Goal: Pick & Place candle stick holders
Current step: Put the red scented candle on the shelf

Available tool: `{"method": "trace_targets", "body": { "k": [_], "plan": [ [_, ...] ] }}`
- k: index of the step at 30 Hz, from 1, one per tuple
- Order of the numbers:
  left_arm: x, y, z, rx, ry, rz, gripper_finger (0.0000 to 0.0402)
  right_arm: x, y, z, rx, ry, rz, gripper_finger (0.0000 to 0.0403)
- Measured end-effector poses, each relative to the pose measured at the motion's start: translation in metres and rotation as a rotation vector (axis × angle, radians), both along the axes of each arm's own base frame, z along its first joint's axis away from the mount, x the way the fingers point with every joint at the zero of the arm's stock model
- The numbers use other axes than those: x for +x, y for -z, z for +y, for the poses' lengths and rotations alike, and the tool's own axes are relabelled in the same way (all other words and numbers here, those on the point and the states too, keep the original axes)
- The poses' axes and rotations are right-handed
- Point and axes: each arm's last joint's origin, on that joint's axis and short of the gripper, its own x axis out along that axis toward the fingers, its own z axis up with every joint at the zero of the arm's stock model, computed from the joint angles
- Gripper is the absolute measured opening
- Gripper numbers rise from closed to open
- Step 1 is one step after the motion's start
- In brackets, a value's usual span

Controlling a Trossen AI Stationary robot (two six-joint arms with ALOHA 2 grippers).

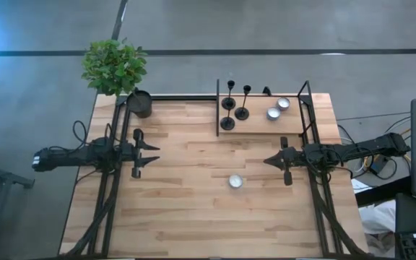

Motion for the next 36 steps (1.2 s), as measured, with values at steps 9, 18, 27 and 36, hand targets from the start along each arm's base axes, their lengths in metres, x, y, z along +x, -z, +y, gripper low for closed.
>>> {"method": "trace_targets", "body": {
  "k": [9, 18, 27, 36],
  "plan": [
    [0.0, -0.002, 0.0, -0.027, -0.004, -0.021, 0.0152, 0.0, 0.0, 0.0, 0.0, 0.0, 0.0, 0.0009],
    [0.0, -0.002, 0.0, -0.027, -0.003, -0.022, 0.0152, 0.0, 0.0, 0.0, 0.0, 0.0, 0.0, 0.0009],
    [0.0, -0.002, 0.0, -0.027, -0.003, -0.022, 0.0152, 0.0, -0.001, 0.0, -0.014, -0.004, -0.006, 0.0009],
    [0.0, -0.002, 0.0, -0.027, -0.003, -0.024, 0.0152, 0.002, -0.01, 0.0, -0.051, -0.012, -0.108, 0.0009]
  ]
}}
